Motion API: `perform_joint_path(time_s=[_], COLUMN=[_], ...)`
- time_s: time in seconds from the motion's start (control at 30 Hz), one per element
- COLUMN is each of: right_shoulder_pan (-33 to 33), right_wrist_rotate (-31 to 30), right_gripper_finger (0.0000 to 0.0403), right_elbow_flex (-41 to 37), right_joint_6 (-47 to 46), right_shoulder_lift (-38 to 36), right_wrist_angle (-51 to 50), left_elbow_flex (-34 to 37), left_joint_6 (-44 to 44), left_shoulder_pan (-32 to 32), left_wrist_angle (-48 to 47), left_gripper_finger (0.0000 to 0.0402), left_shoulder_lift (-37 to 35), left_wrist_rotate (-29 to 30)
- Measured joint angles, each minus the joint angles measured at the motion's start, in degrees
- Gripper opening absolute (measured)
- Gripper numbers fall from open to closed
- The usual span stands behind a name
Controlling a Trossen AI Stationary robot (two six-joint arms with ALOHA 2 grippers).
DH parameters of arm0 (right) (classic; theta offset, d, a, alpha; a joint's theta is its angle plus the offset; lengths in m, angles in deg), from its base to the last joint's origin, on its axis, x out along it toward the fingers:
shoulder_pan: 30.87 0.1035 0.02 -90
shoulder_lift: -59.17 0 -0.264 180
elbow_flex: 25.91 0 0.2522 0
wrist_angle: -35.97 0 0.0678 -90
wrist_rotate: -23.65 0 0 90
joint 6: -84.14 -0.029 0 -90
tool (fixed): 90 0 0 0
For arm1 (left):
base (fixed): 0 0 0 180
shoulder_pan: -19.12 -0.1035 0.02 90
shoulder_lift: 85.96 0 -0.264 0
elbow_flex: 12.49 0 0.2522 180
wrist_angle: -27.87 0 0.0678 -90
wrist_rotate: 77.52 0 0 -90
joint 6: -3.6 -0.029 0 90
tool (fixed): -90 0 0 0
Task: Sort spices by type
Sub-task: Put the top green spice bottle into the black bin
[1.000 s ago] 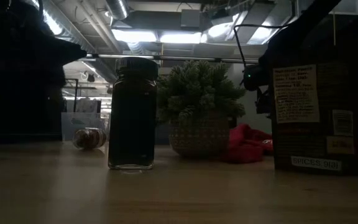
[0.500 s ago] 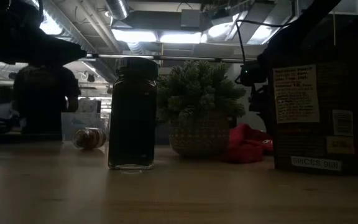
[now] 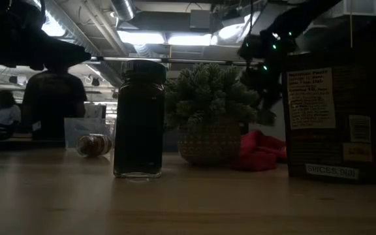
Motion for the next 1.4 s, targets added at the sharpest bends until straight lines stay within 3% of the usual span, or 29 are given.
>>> perform_joint_path(time_s=[0.17, 0.43, 0.77, 1.07, 1.4], right_shoulder_pan=[0.04, 1.01, 7.19, 10.71, 10.93], right_wrist_rotate=[3.91, 13.92, 15.02, 15.42, 17.49], right_gripper_finger=[0.0205, 0.0216, 0.0217, 0.0210, 0.0210], right_elbow_flex=[4.11, 4.19, 4.17, 4.19, 4.17], right_joint_6=[3.25, 5.51, 12.98, 15.67, 16.25], right_shoulder_lift=[-0.06, 1.55, 9.32, 17.97, 22.29], right_wrist_angle=[8.21, 24.85, 43.04, 56.34, 62.81], left_elbow_flex=[0.00, 0.00, 0.00, 0.00, -0.03], left_joint_6=[0.00, 0.00, 0.00, -0.70, 0.81], left_shoulder_pan=[-0.01, -0.01, -0.02, -0.06, -0.13], left_wrist_angle=[0.01, 0.46, 11.45, 12.96, 19.79], left_gripper_finger=[0.0148, 0.0148, 0.0148, 0.0148, 0.0148], left_shoulder_lift=[0.00, 0.00, 0.00, 0.14, 3.31], left_wrist_rotate=[0.01, 0.04, 1.97, 3.82, 13.00])
